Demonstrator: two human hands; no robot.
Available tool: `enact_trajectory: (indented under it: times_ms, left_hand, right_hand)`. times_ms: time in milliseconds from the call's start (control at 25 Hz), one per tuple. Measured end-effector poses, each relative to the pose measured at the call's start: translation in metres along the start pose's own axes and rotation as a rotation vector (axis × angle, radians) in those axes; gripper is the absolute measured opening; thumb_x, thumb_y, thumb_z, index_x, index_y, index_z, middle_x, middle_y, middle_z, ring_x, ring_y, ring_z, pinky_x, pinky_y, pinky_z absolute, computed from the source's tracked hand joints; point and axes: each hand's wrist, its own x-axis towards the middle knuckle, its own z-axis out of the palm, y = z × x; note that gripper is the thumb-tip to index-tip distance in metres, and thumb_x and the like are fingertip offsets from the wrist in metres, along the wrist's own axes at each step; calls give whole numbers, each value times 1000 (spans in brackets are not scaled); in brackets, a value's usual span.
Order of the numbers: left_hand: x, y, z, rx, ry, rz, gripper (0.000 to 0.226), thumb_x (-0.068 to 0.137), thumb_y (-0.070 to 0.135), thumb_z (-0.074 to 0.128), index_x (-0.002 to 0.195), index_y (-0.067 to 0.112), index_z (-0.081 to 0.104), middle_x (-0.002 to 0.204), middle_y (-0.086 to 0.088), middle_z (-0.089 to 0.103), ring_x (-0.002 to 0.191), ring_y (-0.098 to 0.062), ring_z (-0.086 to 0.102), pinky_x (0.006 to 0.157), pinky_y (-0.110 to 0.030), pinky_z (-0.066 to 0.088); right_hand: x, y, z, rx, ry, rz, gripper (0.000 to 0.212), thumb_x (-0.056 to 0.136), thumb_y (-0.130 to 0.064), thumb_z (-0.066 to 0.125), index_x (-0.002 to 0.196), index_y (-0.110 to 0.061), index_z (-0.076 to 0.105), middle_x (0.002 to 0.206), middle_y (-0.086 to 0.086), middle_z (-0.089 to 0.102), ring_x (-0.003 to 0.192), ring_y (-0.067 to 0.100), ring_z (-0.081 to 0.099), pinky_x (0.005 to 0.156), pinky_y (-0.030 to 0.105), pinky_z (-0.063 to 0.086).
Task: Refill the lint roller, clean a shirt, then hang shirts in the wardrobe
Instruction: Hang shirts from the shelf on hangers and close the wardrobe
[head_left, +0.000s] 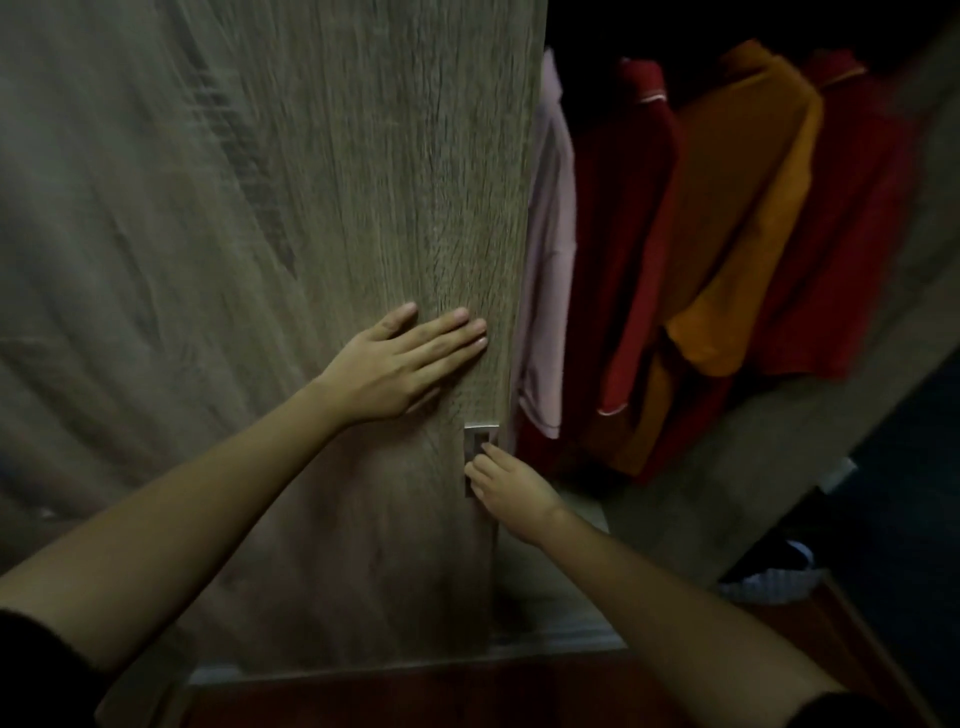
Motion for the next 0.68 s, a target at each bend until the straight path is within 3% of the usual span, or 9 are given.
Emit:
enact_trajectory:
  times_ms: [360, 680]
  left_hand:
    - [151, 89, 24, 0, 93, 59, 52, 96, 31, 37, 143, 9, 36, 149, -6, 33, 138, -19, 30, 113, -42, 8]
    - [271, 165, 42, 36, 82, 44, 55, 95, 34, 36, 144, 10, 33, 151, -5, 30, 139, -18, 28, 114, -43, 6]
  right_hand:
    - [-119, 51, 84, 5, -277, 120, 55, 87, -26, 55, 138, -12, 39, 147, 9, 33, 135, 28, 28, 118, 44, 11]
    - [-217, 109, 171, 6, -289, 116, 54, 91, -27, 47, 140, -9, 34, 149, 10, 29, 136, 29, 24, 118, 42, 5]
